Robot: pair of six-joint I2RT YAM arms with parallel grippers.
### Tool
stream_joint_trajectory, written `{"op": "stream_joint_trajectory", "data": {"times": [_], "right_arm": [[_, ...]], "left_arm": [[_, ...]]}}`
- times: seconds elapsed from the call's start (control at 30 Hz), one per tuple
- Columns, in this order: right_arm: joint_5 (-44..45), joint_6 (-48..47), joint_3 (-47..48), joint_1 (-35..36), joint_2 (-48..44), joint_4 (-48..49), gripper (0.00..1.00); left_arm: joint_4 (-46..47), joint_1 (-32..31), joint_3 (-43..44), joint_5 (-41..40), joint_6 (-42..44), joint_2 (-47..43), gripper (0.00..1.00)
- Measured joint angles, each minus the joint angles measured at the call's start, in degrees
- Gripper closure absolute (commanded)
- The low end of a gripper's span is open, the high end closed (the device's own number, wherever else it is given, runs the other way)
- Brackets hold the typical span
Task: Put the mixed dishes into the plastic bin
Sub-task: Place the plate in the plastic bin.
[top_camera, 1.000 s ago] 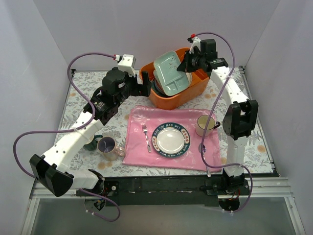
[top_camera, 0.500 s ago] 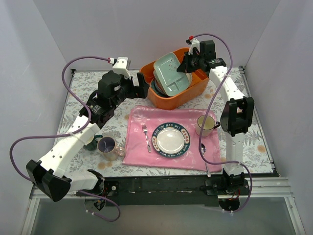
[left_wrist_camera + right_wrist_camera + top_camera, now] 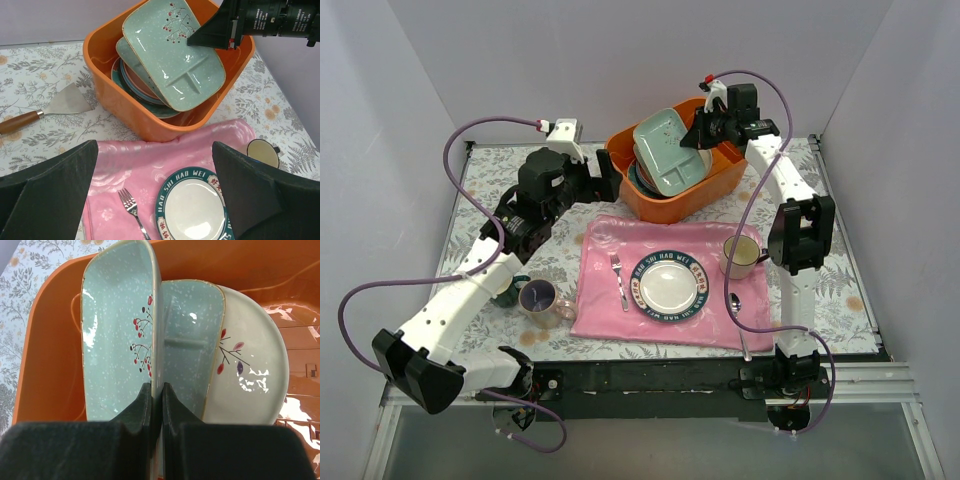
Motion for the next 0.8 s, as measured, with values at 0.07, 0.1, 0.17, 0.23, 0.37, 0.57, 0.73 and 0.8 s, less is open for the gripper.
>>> {"op": "stream_joint_trajectory", "data": {"times": [0.07, 0.1, 0.17, 0.23, 0.37, 0.57, 0.73, 0.8], "right_arm": [[0.0, 0.0, 0.3, 0.0, 0.5, 0.2, 0.89], [0.0, 0.1, 0.4, 0.0, 0.7, 0.3, 0.88], [0.0, 0.3, 0.5, 0.0, 0.8, 0.4, 0.88], [0.0, 0.3, 0.6, 0.0, 0.9, 0.4, 0.85], [0.1, 0.2, 0.9, 0.0, 1.2, 0.5, 0.79], [1.1, -0.3, 1.2, 0.0, 3.1, 1.4, 0.75], [2.1, -0.4, 1.2, -0.2, 4.9, 1.5, 0.70], [2.0, -0.5, 1.2, -0.3, 5.0, 1.8, 0.66]], "left_arm": [[-0.2, 0.1, 0.0, 0.0, -0.1, -0.1, 0.02], [-0.3, 0.2, 0.0, 0.0, -0.2, -0.2, 0.02], [-0.4, 0.2, 0.0, 0.0, -0.4, -0.3, 0.02], [-0.4, 0.3, 0.0, 0.0, -0.6, -0.4, 0.02], [-0.5, 0.6, -0.1, 0.0, -0.9, -0.7, 0.02], [-1.2, 0.7, -0.2, 0.0, -1.2, -1.4, 0.02], [-2.0, 0.8, -0.2, -0.1, -1.6, -1.9, 0.02], [-2.1, 0.9, -0.2, -0.1, -1.9, -2.2, 0.02]]}}
